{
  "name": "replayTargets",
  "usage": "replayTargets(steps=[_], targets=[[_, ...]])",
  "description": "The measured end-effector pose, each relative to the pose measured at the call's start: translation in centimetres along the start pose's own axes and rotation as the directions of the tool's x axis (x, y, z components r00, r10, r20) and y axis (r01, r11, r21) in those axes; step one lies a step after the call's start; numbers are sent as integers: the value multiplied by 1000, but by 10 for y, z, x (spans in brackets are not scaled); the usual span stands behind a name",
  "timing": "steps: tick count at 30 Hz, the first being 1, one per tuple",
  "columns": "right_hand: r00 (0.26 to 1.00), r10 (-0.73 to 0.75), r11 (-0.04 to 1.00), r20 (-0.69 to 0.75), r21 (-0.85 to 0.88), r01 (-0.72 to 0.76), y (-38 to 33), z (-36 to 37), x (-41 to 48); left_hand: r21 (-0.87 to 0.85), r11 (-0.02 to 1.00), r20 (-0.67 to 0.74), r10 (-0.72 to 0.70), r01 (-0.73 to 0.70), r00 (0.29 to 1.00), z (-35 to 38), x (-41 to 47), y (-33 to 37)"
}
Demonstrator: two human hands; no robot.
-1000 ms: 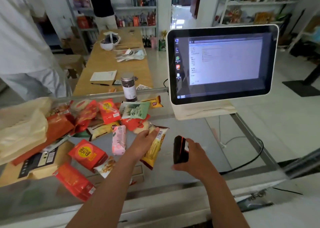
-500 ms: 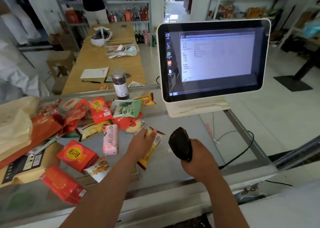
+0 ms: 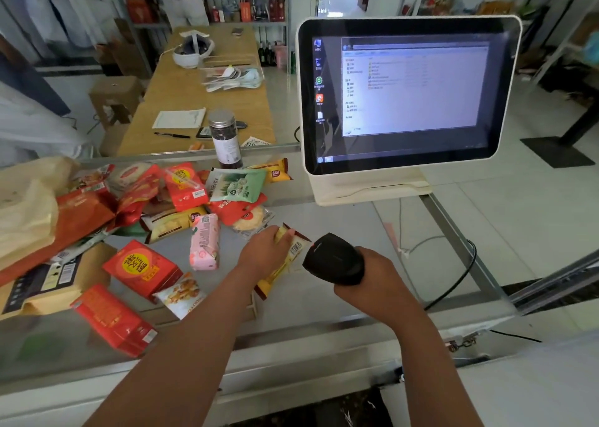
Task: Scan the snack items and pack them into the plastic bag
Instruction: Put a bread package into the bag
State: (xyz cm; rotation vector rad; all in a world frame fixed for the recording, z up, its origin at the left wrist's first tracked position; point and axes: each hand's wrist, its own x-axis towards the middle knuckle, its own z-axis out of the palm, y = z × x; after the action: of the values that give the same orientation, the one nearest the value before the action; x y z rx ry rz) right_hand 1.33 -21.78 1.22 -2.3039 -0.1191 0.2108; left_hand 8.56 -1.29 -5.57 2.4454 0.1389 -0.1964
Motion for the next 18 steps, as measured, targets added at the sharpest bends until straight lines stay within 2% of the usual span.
replayTargets(steps=[18], targets=[[1000, 1, 999, 5, 51, -1, -8, -7, -9, -10, 1000, -33, 8, -8, 999, 4, 6, -5]])
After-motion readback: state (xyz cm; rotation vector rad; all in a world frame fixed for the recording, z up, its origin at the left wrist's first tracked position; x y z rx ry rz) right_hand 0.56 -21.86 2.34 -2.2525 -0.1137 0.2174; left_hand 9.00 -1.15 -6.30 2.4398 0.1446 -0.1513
